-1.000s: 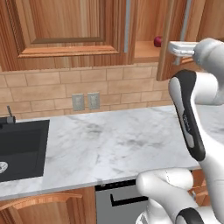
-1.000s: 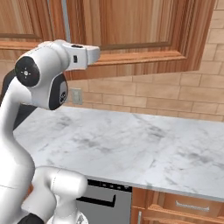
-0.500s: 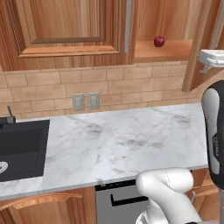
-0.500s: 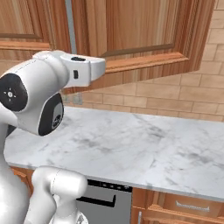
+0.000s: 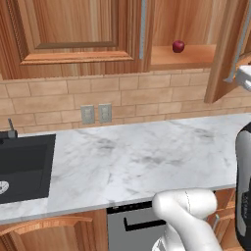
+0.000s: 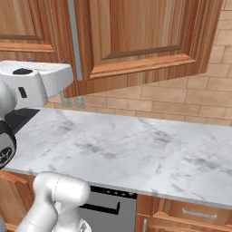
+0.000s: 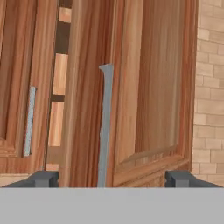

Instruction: The dining table condiment station is running low on mustard. Refill the condiment station by opening the cabinet and taking the mustard from the cabinet and placing it on the dining table.

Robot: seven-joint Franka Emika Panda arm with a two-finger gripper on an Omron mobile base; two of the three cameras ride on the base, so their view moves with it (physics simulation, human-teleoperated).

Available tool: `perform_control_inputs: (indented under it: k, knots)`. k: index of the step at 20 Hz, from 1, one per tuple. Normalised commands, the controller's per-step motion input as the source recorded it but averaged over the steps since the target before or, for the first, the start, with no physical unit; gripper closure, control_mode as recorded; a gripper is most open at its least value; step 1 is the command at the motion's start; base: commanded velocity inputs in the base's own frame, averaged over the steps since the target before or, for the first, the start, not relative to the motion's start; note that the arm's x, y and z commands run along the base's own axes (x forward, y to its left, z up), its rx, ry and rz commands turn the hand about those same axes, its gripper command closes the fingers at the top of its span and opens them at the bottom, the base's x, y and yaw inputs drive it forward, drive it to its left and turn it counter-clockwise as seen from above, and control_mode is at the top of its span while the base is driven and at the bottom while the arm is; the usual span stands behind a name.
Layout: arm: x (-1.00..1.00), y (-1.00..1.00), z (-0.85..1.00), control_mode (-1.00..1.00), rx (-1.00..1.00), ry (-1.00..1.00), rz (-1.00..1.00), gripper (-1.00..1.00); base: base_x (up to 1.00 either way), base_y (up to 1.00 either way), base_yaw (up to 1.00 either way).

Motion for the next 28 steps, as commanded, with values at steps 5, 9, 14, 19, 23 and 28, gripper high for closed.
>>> perform_control_inputs:
  k: [5, 9, 14, 19, 23, 28]
  knots:
    - [0.13, 0.98, -0.07, -1.0, -0.3, 0.23, -0.14, -1.0, 0.0, 0.0, 0.0]
    - [0.5, 0.93, -0.16, -1.0, -0.27, 0.29, -0.18, -1.0, 0.0, 0.0, 0.0]
    - [0.82, 0.4, -0.11, -1.0, -0.2, 0.26, -0.15, -1.0, 0.0, 0.0, 0.0]
    - [1.0, 0.01, -0.39, -1.0, -0.16, 0.26, -0.06, -1.0, 0.0, 0.0, 0.0]
    - [1.0, -0.03, -0.5, -1.0, -0.13, 0.23, 0.0, -1.0, 0.0, 0.0, 0.0]
    - [0.28, -0.79, -0.13, -1.0, -0.03, 0.08, 0.0, -1.0, 0.0, 0.0, 0.0]
